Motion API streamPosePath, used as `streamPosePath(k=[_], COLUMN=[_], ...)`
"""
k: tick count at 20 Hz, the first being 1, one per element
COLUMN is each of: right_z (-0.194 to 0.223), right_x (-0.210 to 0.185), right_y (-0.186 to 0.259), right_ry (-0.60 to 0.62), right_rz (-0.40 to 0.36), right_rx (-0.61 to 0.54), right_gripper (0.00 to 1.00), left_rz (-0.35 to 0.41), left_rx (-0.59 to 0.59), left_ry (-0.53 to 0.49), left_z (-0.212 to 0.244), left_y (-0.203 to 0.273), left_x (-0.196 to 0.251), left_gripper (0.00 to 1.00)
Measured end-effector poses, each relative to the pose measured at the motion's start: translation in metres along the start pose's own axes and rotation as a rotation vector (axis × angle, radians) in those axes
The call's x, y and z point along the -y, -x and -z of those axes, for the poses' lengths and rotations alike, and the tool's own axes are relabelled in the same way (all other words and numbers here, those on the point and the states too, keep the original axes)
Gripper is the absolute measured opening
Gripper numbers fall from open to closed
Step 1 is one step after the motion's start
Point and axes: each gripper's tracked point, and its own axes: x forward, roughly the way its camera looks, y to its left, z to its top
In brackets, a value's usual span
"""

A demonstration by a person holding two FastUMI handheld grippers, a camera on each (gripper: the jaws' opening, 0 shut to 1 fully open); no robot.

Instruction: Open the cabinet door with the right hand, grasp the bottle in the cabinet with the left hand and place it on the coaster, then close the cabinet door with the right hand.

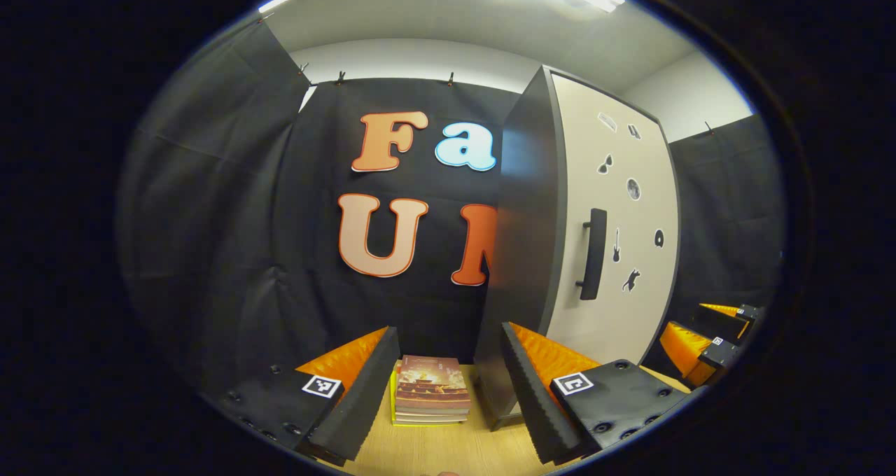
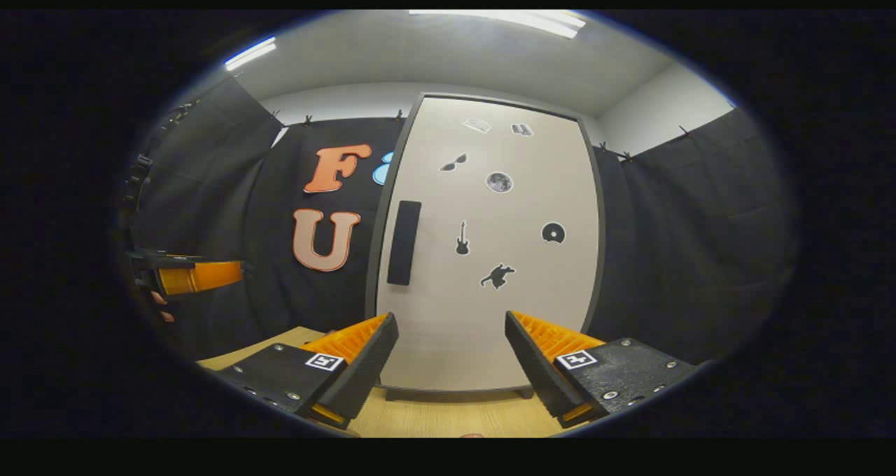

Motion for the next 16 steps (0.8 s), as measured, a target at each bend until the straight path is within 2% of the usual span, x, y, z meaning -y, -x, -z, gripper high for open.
streamPosePath(k=[8,16], right_z=[-0.011,-0.023], right_x=[-0.024,-0.027], right_y=[-0.002,-0.029], right_ry=[0.023,0.033], right_rz=[-0.102,-0.081], right_rx=[0.042,0.043], right_gripper=[0.95,0.95], left_rz=[-0.052,-0.016], left_rx=[0.002,-0.006], left_ry=[0.003,0.035], left_z=[0.005,0.008], left_y=[0.005,0.006], left_x=[0.0,0.008], left_gripper=[0.95,0.95])
